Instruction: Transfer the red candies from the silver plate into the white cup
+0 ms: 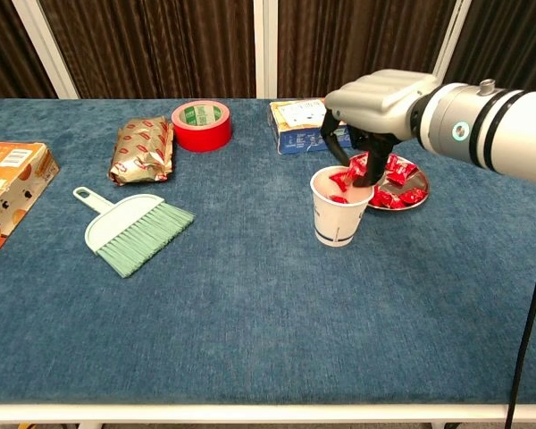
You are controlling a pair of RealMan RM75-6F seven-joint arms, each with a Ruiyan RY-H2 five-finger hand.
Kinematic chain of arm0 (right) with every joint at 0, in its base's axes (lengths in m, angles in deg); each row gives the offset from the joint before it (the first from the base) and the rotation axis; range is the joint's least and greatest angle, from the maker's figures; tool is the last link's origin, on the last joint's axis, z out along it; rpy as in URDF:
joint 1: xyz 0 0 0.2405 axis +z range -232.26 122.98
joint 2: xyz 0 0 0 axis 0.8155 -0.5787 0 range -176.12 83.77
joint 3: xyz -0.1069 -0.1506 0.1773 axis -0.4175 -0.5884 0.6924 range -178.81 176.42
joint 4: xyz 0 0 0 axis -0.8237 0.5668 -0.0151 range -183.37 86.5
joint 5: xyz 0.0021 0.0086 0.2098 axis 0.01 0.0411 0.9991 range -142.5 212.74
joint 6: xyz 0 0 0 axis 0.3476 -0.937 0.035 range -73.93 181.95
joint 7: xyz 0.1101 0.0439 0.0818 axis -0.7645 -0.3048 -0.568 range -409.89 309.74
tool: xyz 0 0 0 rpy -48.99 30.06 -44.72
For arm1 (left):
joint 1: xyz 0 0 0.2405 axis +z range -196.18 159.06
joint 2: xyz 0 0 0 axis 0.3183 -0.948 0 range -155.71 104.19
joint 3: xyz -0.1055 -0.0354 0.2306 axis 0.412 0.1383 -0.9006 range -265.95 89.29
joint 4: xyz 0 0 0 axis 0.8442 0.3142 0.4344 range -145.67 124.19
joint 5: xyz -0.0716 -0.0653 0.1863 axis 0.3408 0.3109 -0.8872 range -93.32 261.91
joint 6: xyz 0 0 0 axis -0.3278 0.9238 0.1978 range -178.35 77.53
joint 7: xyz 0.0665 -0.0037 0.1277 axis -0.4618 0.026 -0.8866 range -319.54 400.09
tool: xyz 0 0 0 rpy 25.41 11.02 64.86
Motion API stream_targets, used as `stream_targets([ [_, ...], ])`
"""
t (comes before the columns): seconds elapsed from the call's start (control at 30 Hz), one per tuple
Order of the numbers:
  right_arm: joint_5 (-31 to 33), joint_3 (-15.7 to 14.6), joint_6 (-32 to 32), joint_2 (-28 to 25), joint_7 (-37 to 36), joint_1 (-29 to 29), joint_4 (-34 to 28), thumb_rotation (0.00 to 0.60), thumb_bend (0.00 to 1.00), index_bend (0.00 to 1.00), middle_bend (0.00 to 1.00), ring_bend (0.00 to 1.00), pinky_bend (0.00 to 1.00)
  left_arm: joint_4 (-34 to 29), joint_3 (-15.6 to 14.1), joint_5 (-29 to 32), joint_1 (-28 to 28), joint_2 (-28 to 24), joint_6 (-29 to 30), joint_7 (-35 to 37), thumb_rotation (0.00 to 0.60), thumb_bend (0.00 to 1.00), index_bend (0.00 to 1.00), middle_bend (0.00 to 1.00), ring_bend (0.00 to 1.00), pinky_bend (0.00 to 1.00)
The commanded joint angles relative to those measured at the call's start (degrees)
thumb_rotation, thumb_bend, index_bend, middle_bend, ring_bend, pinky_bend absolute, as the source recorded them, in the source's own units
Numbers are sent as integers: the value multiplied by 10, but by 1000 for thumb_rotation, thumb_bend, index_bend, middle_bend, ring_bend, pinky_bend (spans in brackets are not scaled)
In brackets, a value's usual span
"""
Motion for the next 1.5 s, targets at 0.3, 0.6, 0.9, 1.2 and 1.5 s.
stream_targets([
  [0.3, -18, 20, -18, -41, -21, -14, -1, 600, 49, 424, 1000, 1000, 1000, 10, 0, -3, -4, 6, -5, 7, 599, 102, 146, 164, 58, 188],
  [0.6, 73, -1, 81, -17, 8, 3, 139, 600, 121, 416, 1000, 1000, 1000, 12, 0, -6, -7, 10, -3, 8, 600, 102, 147, 164, 58, 187],
  [0.9, 100, -18, 183, 47, -7, 22, 289, 600, 163, 418, 1000, 1000, 1000, 7, -3, -7, -6, 6, -3, 6, 599, 102, 146, 164, 58, 188],
  [1.2, 88, -20, 212, 71, -29, 28, 338, 600, 167, 417, 1000, 1000, 1000, 4, -2, -7, -7, 4, -3, 3, 599, 103, 147, 164, 58, 188],
  [1.5, 91, -24, 229, 88, -35, 34, 375, 600, 190, 417, 1000, 1000, 1000, 8, -3, -4, -3, 5, -7, 3, 600, 103, 146, 164, 58, 187],
])
